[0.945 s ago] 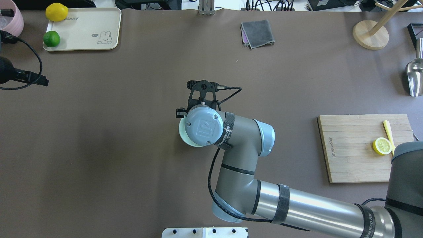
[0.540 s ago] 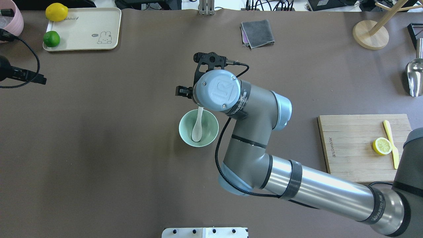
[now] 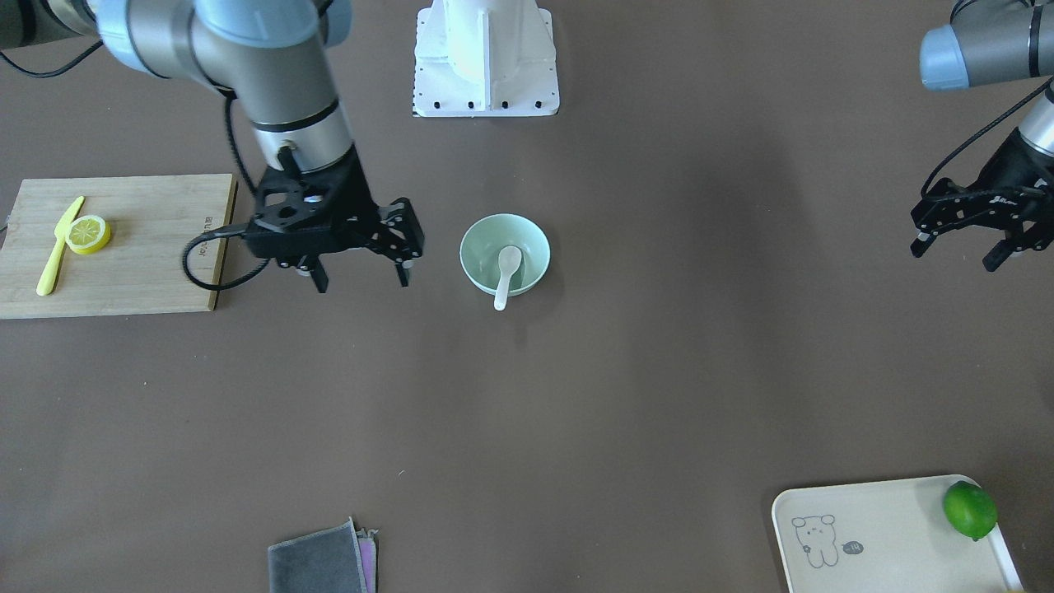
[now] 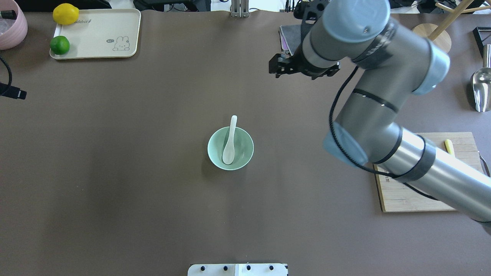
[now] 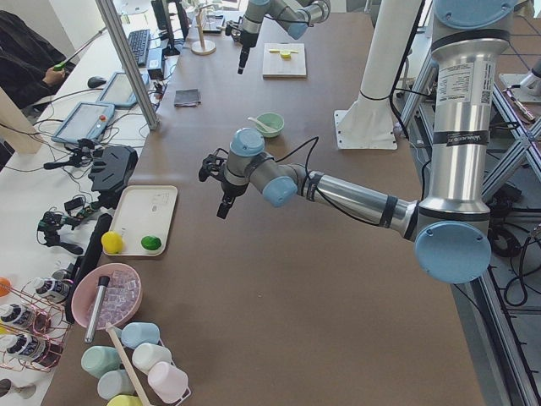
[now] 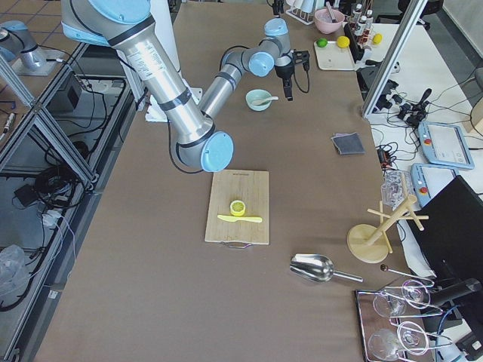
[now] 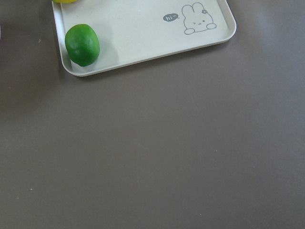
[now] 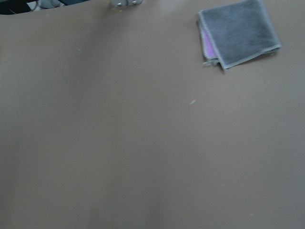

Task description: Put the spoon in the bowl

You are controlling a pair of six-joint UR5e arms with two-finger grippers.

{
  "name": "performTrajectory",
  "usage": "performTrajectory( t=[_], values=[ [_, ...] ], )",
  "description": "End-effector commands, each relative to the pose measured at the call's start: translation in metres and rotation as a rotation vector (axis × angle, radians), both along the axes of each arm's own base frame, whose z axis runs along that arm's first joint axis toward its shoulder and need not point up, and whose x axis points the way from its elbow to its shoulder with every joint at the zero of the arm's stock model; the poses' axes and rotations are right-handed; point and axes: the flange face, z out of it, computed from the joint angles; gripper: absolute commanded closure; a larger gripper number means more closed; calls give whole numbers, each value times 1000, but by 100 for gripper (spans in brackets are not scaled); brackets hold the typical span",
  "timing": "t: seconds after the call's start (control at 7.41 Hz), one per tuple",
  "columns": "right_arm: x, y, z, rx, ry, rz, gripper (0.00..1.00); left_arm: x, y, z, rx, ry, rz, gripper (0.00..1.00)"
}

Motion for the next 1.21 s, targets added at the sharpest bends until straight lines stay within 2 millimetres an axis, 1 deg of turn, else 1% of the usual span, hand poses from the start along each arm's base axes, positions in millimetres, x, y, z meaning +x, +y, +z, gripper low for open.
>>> performTrajectory(
  t=[0.0, 0.13, 0.27, 0.4, 0.54, 0.67, 0.81, 0.94, 1.08],
  values=[
    [107, -25, 100, -12, 81, -113, 0, -52, 18, 44, 93, -127, 66, 2],
    [156, -27, 153, -14, 115, -169, 0, -90, 13, 66, 98, -161, 58, 2],
    [202, -19, 214, -17, 153, -232, 0, -96, 4, 61, 60, -135, 73, 2],
    [241, -8, 259, -31, 154, -281, 0, -115, -2, 60, -15, -117, 45, 2],
    [281, 8, 296, -54, 128, -299, 0, -129, 1, 63, -39, -114, 21, 2],
    [318, 27, 336, -69, 125, -318, 0, -141, 5, 77, -65, -121, -2, 2],
    [344, 50, 386, -102, 137, -346, 0, -147, 8, 107, -115, -129, -12, 2],
    [367, 65, 432, -141, 126, -362, 0, -152, 11, 114, -130, -128, -21, 2],
    [396, 74, 457, -150, 76, -344, 0, -151, 12, 117, -140, -122, -17, 2]
  ],
)
